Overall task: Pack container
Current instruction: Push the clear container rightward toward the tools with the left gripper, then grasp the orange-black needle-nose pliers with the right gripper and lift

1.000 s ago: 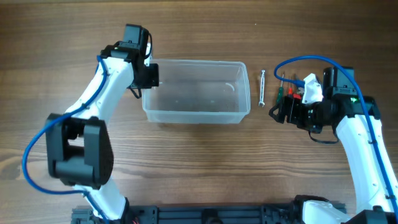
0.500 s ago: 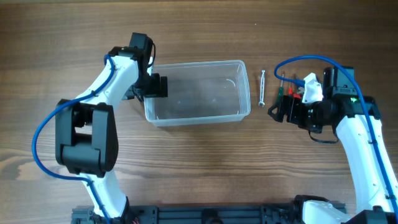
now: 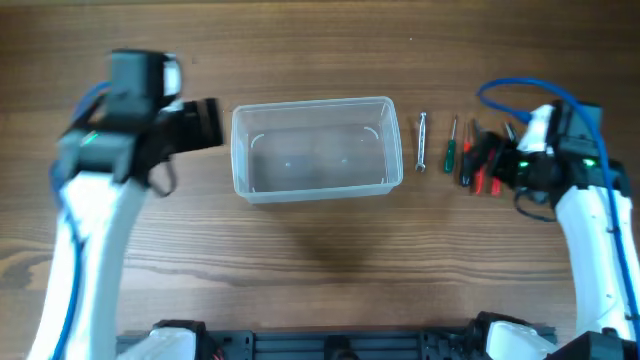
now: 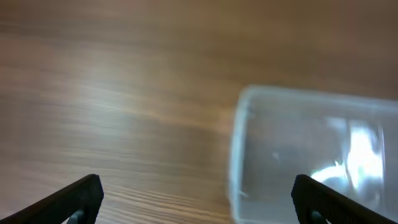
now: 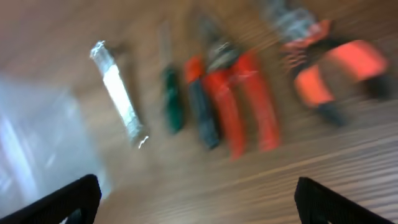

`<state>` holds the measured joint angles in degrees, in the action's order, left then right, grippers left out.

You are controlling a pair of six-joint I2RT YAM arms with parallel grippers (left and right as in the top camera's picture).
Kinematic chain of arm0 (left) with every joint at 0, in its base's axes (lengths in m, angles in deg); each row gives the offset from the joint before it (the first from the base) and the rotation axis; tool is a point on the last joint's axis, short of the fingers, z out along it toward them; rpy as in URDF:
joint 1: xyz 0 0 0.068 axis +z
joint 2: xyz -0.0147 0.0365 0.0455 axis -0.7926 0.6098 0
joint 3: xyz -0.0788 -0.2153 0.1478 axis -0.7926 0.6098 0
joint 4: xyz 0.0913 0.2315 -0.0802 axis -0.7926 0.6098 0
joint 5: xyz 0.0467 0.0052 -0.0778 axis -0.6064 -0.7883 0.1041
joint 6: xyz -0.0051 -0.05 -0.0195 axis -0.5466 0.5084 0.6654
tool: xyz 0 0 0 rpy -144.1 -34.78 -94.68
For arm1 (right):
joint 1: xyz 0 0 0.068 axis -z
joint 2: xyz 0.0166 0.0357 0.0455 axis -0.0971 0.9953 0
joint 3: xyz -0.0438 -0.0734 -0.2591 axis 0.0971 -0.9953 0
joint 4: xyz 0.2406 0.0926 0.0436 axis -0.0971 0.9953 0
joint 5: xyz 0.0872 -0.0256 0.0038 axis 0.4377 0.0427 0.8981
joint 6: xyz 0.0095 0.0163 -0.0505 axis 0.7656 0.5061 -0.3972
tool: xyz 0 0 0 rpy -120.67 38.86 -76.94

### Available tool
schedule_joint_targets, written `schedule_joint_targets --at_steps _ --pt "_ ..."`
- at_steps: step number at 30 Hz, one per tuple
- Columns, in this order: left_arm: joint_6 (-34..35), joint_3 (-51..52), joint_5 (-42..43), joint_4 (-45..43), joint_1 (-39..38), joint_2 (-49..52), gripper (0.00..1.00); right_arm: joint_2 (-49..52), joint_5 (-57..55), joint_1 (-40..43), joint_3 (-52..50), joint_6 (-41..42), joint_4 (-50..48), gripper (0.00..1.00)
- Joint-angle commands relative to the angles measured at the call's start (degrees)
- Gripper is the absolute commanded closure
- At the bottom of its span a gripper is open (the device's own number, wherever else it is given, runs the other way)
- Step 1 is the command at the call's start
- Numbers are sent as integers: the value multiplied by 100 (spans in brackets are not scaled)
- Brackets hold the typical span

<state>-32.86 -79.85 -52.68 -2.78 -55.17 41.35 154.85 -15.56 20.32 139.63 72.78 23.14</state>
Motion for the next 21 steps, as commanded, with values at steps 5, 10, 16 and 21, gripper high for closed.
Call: schedule_joint_targets --at_steps 5,10,16,21 --pt "72 -13 -293 24 1932 -885 0 415 -643 671 83 -1169 -1244 1" --pt "72 -13 -293 24 2341 -887 0 1069 -651 667 83 -2653 -1663 14" --pt "72 -13 -293 24 2339 -887 0 1794 -654 667 83 -2507 -1172 18" --pt "72 -13 -293 24 2339 -887 0 2107 -776 664 85 -2422 -1108 25"
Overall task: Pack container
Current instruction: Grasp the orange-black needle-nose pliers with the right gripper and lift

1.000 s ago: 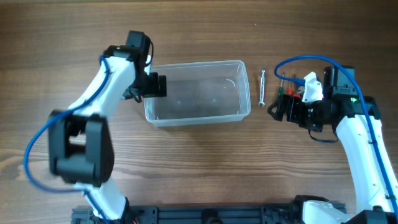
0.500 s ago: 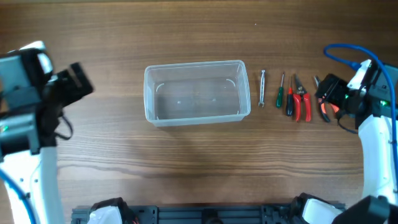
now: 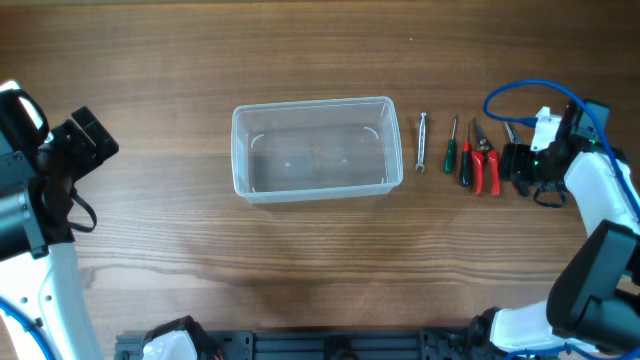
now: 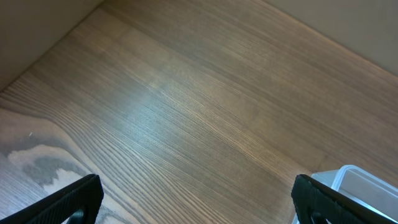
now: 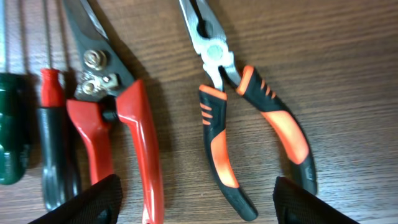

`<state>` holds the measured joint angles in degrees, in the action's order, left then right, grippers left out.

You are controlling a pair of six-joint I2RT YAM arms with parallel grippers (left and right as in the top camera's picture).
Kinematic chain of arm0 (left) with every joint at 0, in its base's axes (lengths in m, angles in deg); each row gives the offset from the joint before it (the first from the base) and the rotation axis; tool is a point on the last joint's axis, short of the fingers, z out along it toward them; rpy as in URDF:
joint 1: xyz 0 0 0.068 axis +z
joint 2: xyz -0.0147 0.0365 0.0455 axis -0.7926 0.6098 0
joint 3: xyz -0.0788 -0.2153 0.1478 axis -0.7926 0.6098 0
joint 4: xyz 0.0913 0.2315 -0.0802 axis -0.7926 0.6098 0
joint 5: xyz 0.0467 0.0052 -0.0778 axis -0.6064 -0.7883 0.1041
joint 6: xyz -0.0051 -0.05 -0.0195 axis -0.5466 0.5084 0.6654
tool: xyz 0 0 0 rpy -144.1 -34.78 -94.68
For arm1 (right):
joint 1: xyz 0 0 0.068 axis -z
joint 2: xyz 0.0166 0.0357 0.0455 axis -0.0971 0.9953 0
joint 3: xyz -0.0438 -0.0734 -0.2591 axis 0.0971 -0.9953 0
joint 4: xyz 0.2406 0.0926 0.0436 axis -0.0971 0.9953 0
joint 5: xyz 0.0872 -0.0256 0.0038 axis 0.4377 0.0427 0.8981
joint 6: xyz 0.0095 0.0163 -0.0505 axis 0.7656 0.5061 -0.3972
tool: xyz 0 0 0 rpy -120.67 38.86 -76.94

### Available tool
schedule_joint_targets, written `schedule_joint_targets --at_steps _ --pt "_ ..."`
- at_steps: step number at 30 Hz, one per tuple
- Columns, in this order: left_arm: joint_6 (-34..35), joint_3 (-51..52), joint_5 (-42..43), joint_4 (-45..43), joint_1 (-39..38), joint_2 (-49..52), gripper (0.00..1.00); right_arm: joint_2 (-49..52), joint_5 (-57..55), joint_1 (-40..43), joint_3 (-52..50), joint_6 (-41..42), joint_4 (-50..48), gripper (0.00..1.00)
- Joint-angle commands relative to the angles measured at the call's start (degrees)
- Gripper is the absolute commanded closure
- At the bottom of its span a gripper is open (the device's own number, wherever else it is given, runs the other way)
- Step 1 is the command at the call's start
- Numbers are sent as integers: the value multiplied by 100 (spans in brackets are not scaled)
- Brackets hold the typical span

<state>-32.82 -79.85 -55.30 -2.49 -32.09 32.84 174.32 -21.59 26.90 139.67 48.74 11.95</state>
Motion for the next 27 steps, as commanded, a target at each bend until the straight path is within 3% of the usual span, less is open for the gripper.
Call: schedule_joint_targets --at_steps 1,7,14,18,24,26,27 --pt "68 -13 -31 -4 31 -37 0 214 -201 7 79 -2 11 28" --pt "68 -13 -31 -4 31 -37 0 616 -455 7 79 101 -251 31" --pt "68 -13 -31 -4 31 -37 0 1108 -426 7 81 295 -450 43" --pt "68 -13 -31 -4 31 -37 0 1316 -428 7 79 411 -492 63" --pt "68 -13 -31 -4 31 -37 0 1316 -426 7 81 415 -487 78" --pt "68 -13 -31 -4 31 -37 0 1316 -426 7 81 428 -450 96" --pt "68 -13 -31 -4 31 -37 0 1314 -426 7 81 470 -450 96"
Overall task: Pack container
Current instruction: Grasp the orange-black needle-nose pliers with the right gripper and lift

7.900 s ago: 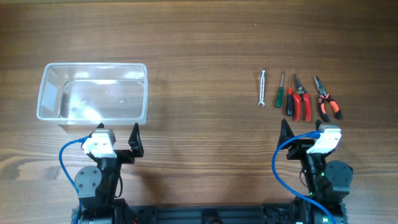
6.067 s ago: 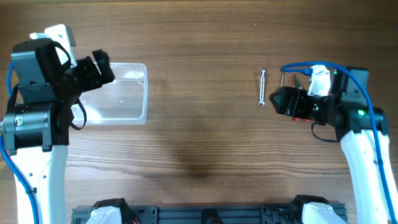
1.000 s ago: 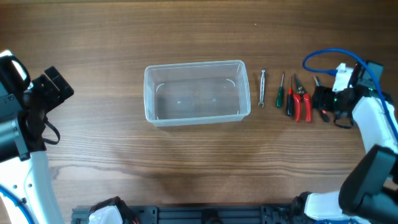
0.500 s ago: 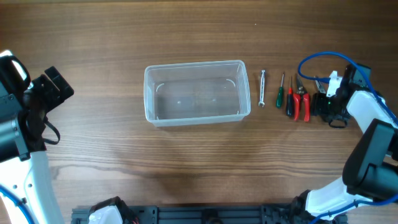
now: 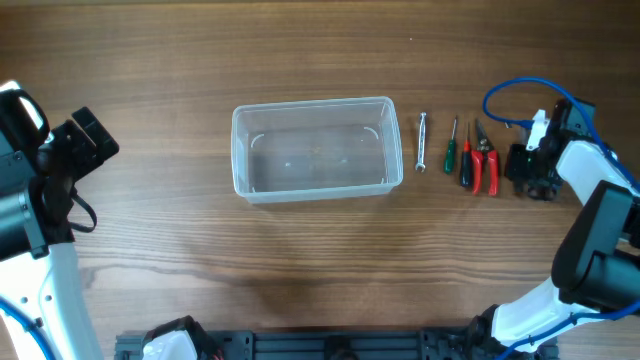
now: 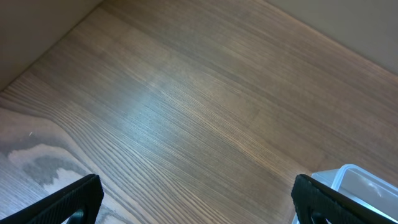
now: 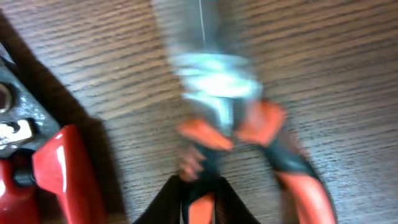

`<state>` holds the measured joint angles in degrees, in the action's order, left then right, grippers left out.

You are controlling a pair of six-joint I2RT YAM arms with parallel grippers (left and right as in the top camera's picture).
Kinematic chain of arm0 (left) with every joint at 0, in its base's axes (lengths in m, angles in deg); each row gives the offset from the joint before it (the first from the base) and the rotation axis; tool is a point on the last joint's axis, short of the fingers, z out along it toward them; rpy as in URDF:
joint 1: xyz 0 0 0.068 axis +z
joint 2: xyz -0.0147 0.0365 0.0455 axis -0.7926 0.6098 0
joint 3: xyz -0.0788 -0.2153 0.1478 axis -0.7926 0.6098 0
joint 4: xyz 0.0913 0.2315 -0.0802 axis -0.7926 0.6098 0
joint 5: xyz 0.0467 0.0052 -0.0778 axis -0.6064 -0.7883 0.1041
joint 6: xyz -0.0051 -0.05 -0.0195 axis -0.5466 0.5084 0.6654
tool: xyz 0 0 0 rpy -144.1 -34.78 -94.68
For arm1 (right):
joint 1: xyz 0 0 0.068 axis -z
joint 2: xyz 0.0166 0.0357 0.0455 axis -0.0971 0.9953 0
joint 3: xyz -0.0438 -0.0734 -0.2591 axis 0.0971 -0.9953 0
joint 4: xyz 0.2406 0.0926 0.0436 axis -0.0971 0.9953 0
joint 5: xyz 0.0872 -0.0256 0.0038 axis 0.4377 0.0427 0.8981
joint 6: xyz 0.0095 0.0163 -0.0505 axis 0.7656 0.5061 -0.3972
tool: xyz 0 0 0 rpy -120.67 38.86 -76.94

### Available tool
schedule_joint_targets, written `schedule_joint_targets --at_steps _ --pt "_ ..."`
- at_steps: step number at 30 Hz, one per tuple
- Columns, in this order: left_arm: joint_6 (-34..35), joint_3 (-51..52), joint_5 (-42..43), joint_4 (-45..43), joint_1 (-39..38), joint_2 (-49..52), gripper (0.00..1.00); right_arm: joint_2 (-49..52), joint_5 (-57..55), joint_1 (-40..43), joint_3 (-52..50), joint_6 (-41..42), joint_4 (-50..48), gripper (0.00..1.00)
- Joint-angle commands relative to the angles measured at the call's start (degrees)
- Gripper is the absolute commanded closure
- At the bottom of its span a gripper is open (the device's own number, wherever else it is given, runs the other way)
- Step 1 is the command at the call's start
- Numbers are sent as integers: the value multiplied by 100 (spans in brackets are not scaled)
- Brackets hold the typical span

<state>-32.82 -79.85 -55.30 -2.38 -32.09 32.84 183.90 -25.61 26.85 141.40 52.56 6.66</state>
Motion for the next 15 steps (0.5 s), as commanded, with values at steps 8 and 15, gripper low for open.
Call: schedule_joint_targets --at_steps 8,15 --pt "68 -13 -31 -15 31 -37 0 -476 682 -31 1506 656 1443 96" --pt "68 -13 -31 -15 31 -37 0 -2039 1923 -1429 3263 612 2450 96"
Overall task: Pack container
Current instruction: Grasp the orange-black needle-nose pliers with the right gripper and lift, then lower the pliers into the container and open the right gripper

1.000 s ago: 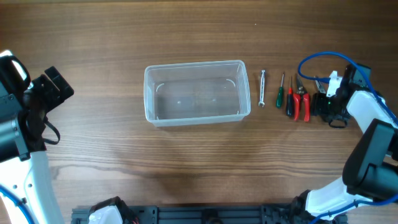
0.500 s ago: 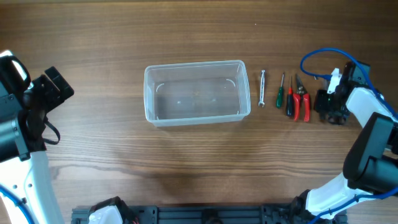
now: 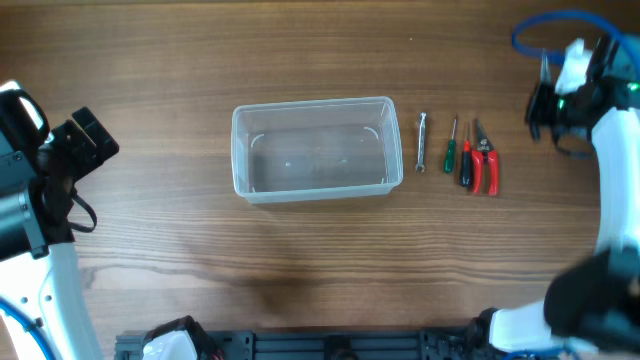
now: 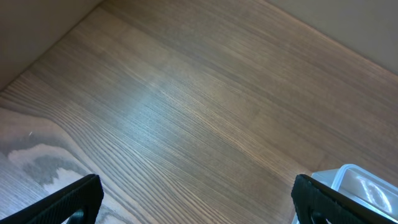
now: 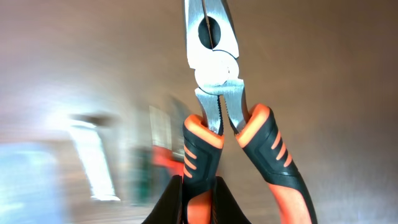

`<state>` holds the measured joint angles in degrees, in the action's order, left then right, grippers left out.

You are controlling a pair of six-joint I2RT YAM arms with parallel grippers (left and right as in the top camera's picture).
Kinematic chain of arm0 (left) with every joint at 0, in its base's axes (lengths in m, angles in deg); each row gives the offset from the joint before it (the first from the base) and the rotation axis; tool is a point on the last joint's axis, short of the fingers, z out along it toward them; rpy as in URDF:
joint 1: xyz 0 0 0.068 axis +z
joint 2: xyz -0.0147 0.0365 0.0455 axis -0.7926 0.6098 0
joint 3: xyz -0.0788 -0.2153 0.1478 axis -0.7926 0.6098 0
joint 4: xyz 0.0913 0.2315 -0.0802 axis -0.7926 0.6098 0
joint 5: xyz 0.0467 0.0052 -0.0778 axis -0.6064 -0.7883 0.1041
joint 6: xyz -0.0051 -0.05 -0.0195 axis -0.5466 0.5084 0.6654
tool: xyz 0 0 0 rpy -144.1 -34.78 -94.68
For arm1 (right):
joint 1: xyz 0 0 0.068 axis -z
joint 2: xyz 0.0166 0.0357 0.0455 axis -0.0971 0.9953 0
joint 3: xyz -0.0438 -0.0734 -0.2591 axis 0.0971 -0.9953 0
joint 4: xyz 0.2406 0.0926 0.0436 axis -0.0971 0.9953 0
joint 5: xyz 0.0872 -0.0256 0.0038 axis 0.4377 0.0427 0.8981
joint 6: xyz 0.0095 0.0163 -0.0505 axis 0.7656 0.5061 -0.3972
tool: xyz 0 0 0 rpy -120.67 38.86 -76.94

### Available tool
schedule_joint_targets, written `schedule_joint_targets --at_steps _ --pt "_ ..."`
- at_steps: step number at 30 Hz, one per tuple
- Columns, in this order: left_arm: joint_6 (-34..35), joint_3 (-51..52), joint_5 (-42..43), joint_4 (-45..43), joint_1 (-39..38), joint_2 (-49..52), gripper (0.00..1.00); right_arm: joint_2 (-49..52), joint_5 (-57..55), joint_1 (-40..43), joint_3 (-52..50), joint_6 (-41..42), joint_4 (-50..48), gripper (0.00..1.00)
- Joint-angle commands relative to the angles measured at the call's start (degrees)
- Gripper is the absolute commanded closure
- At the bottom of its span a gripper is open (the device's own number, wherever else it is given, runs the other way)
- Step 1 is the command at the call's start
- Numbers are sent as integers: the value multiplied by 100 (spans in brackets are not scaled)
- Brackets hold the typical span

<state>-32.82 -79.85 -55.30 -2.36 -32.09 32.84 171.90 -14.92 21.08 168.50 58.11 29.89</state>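
A clear plastic container [image 3: 315,148] stands mid-table, with only its corner [image 4: 364,186] showing in the left wrist view. The orange-and-black pliers [image 5: 227,106] hang in the air, nose pointing away from the camera. My right gripper [image 5: 199,196] is shut on their left handle. Overhead, that right gripper [image 3: 545,103] sits high at the far right, away from the row of tools. My left gripper [image 4: 199,205] is open over bare wood, and overhead this left gripper [image 3: 95,140] is well to the left of the container.
Right of the container lie a silver wrench [image 3: 421,141], a green screwdriver [image 3: 451,147], a red-and-black screwdriver [image 3: 466,163] and red-handled snips [image 3: 485,165]. A blue cable [image 3: 560,20] loops over the right arm.
My right gripper was down on the table, shut on the pliers just right of the snips. It now holds them in the air, farther back. The left arm has not moved.
At first my left gripper was beside the container's left wall and my right hung over the tools. Then the left arm stood far left, and the right was open over the pliers. It was then shut on a handle, and now holds the pliers off the table.
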Motion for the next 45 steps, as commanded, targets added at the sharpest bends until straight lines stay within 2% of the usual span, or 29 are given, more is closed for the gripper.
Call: schedule_joint_targets --at_steps 1,3,6,9,11,16,23,27,37,38,40,41,42,45 --pt "68 -13 -31 -17 31 -37 0 -1058 909 -1327 608 52 120 96" --pt "68 -13 -31 -17 31 -37 0 -1342 905 -2428 612 -269 103 96" --pt "68 -13 -31 -17 31 -37 0 -1281 870 -4044 595 -1274 96 96" --pt "68 -13 -31 -17 31 -37 0 -881 284 -5128 560 -2509 94 96" --pt "68 -13 -31 -17 31 -37 0 -470 -181 -5466 560 -3082 39 96" --pt "68 -13 -31 -17 31 -37 0 1073 -378 -5495 560 -4795 -326 96" --pt "68 -13 -31 -17 31 -37 0 2785 -857 -5268 560 -5670 -1272 96" --pt "68 -13 -31 -17 31 -37 0 3176 -938 -5217 560 -5663 -1628 96" --pt "68 -13 -31 -17 31 -37 0 3191 -922 -5217 562 -5615 -2044 95" --pt "68 -13 -31 -17 31 -37 0 3191 -922 -5217 562 -5611 -2044 90" --pt "68 -13 -31 -17 31 -37 0 3191 -929 -5217 562 -5501 -2046 74" --pt "68 -13 -31 -17 31 -37 0 3178 -951 -5224 579 -5287 -2046 59" --pt "68 -13 -31 -17 31 -37 0 3145 -1023 -5228 599 -4896 -2109 0" --pt "68 -13 -31 -17 31 -37 0 2787 -1207 -5226 883 -3309 -2120 1"
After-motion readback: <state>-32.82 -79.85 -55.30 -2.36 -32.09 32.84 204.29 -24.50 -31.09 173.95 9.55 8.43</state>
